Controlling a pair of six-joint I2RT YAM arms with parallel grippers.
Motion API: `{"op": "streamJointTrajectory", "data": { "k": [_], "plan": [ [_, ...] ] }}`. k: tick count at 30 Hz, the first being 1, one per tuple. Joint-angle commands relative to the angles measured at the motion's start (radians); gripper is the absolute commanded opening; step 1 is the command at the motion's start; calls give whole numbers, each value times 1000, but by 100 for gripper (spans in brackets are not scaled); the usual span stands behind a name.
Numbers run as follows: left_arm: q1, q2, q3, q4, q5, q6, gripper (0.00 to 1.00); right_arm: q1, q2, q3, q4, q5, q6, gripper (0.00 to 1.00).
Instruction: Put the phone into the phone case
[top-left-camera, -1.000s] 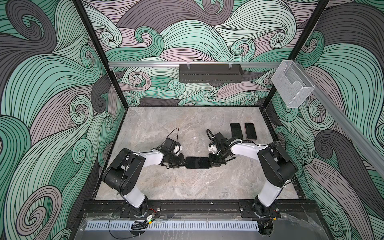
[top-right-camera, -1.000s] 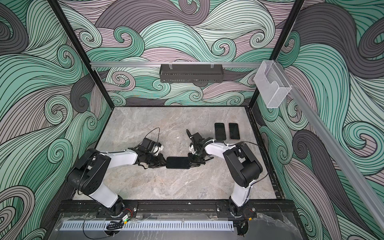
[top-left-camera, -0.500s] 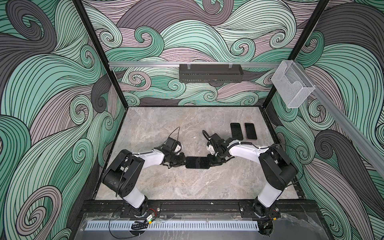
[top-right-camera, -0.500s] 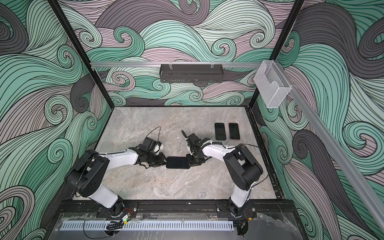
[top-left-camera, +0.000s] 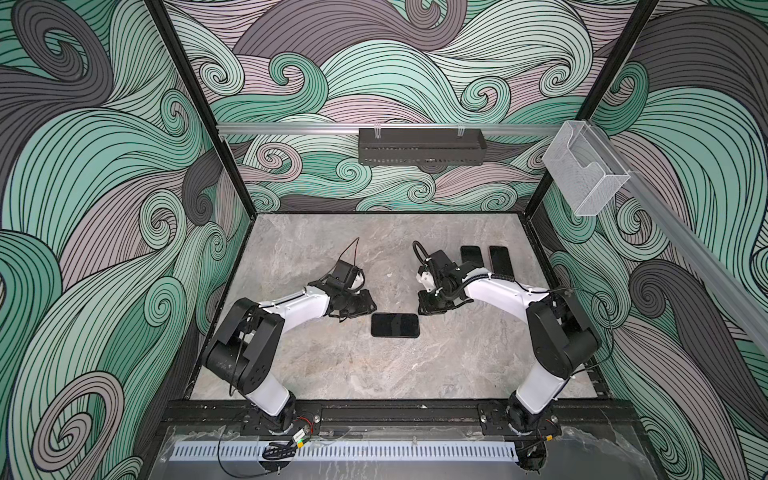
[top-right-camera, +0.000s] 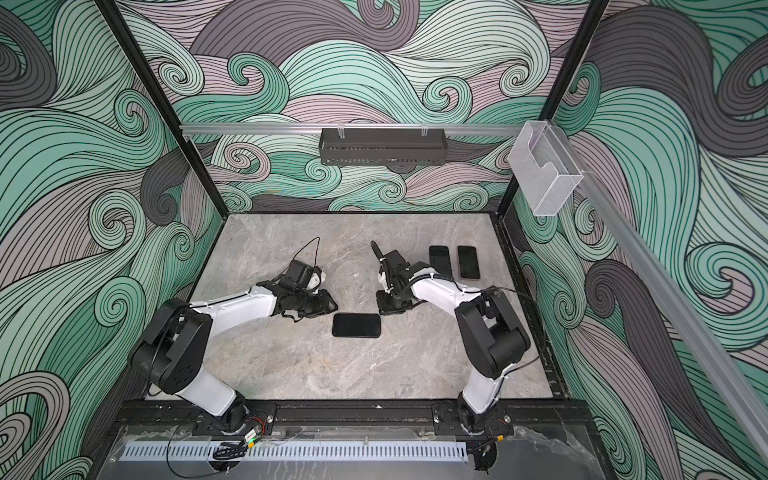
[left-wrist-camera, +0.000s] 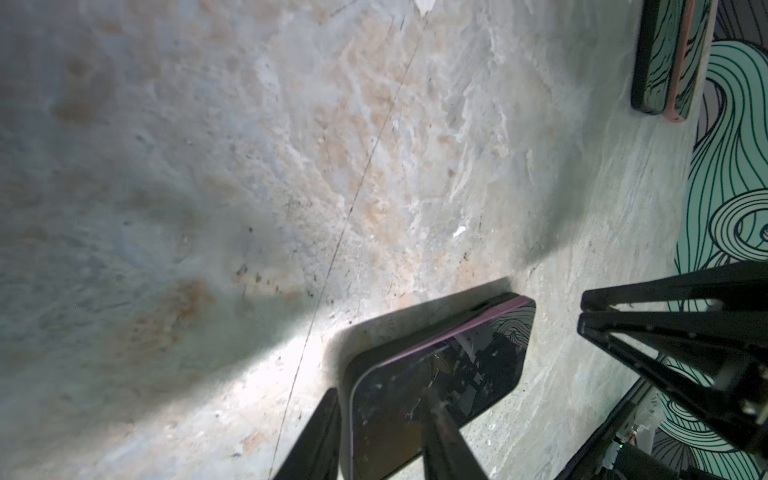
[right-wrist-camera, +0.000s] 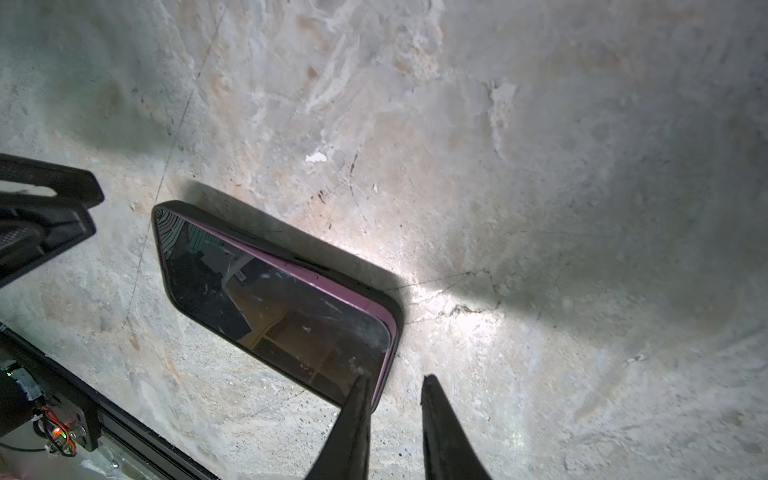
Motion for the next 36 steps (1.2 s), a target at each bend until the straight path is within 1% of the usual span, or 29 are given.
{"op": "streamJointTrajectory", "data": {
  "k": [1,9,20,24,31,36],
  "plan": [
    [5,31,24,-47,-6,21,31,-6,35,12,-1,-40,-9,23],
    [5,24,0,-76,8,32,29,-7,67,-7,29,-78,-6,21],
    [-1,89,-8,-50,85,38,18,-6,116,-18,41,-91,5,16],
    [-3,100,-11,-46,94,40,17,-6,128,-28,39,-101,4,15],
    [-7,127,-11,-29,114,34,13,-2,179,-39,36,-125,-6,13],
    [-10,135,-9,-22,115,30,12,17,227,-42,35,-112,-12,13]
  ]
}}
